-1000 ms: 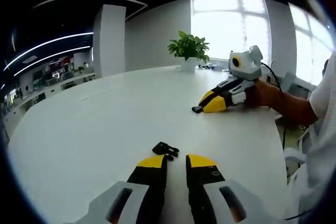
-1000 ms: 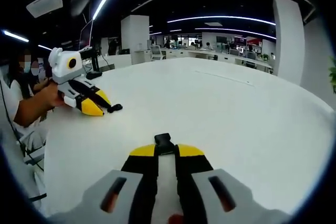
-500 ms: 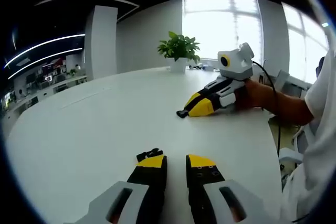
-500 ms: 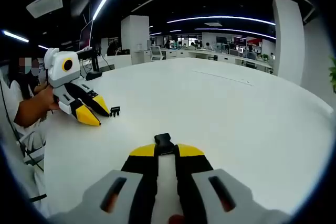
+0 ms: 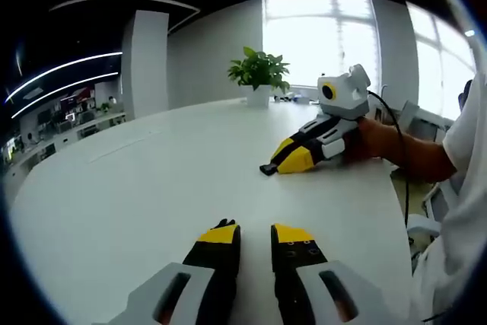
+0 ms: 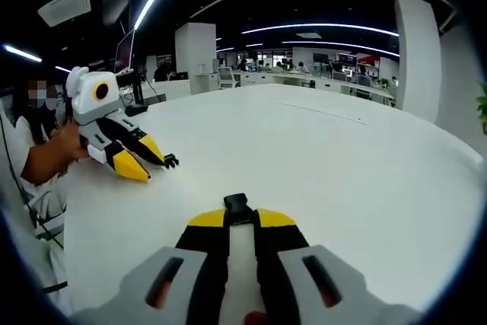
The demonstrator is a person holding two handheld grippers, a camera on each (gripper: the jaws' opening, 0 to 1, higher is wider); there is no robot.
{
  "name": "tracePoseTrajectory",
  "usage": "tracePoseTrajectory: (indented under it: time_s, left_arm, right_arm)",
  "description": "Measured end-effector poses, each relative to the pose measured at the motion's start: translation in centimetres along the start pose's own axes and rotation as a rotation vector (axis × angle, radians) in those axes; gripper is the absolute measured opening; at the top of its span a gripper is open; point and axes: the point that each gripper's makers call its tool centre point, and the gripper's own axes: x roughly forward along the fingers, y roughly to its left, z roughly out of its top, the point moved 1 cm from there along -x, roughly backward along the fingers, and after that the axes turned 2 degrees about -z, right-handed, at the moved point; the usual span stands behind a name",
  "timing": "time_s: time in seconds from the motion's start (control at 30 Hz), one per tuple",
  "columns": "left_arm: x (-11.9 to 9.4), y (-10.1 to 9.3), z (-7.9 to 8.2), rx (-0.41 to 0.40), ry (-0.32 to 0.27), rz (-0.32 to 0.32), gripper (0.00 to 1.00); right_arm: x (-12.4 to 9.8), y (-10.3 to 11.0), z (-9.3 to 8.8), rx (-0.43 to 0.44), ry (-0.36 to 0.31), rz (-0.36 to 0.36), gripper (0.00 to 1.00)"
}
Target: Snap the two parts of the plastic buckle together until the buckle closes and remains connected.
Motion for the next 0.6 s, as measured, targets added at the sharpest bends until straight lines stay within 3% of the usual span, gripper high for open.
tracePoseTrajectory:
  time_s: [0.3,0.6]
  left_arm:
    - [-0.9,3.1,0.6,0.030,0.004,0.034,0.18]
    - [0.4,3.4,0.0,0.051,0.049,0.001,0.18]
  right_arm:
    - [0.0,0.1,0.0,0.002,-0.001,0.003,0.13]
    - [-0.1,0.2,0.0,0.004,-0.002,0.003,0.13]
